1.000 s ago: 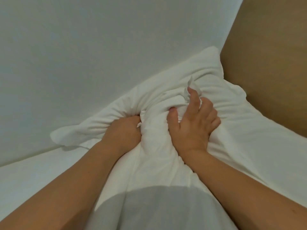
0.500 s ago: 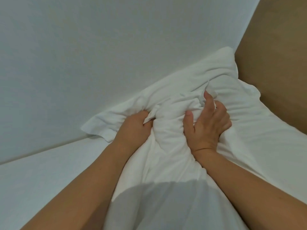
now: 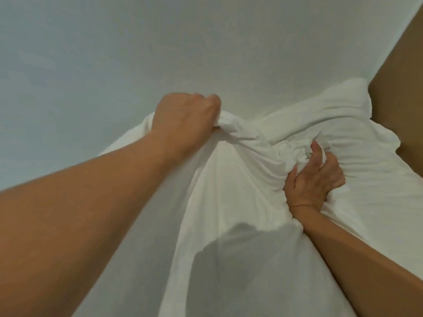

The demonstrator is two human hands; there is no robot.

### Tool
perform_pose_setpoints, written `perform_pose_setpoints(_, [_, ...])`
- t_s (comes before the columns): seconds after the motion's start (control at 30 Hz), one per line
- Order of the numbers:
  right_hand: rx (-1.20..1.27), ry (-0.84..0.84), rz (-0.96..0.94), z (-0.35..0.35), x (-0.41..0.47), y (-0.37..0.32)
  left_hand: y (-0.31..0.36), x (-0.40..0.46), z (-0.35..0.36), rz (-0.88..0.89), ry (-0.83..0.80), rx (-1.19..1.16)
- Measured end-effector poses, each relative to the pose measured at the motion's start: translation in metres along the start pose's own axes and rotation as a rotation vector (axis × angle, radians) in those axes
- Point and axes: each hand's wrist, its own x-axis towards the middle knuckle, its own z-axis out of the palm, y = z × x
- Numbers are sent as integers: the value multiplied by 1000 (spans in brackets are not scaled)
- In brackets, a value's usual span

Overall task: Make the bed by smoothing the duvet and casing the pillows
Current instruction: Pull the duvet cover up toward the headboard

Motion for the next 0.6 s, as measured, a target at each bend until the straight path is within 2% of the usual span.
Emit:
perform_pose_setpoints(0.07, [15,40,-23,3,-3,1,21,3,18,-59,-8,149])
perform_pose_setpoints(0.13, [18,68,-21,7,0,2,50,-30,54,-165,85,167])
perform_pose_setpoints(0.2, [34,79,-14,8,0,2,82,-98,74,-161,170,-45])
perform_pose_setpoints(0.23, [32,89,-14,7,0,1,98,-136,81,-170,147,-204])
perform_pose_setpoints(0.3, [22,107,-28,7,-1,2,127,-194,103,-222,-26,-406])
perform_pose_setpoints(0.4, [-14,125,-35,5,-1,-2,139,-211,149,-345,-205,-457])
perform_pose_setpoints(0.53, [-63,155,22,-11,-4,-18,135,-201,175,-285,-69,-486])
perform_pose_setpoints(0.6, [-68,104,49,-26,-9,-32,133,-202,180,-264,-55,-530])
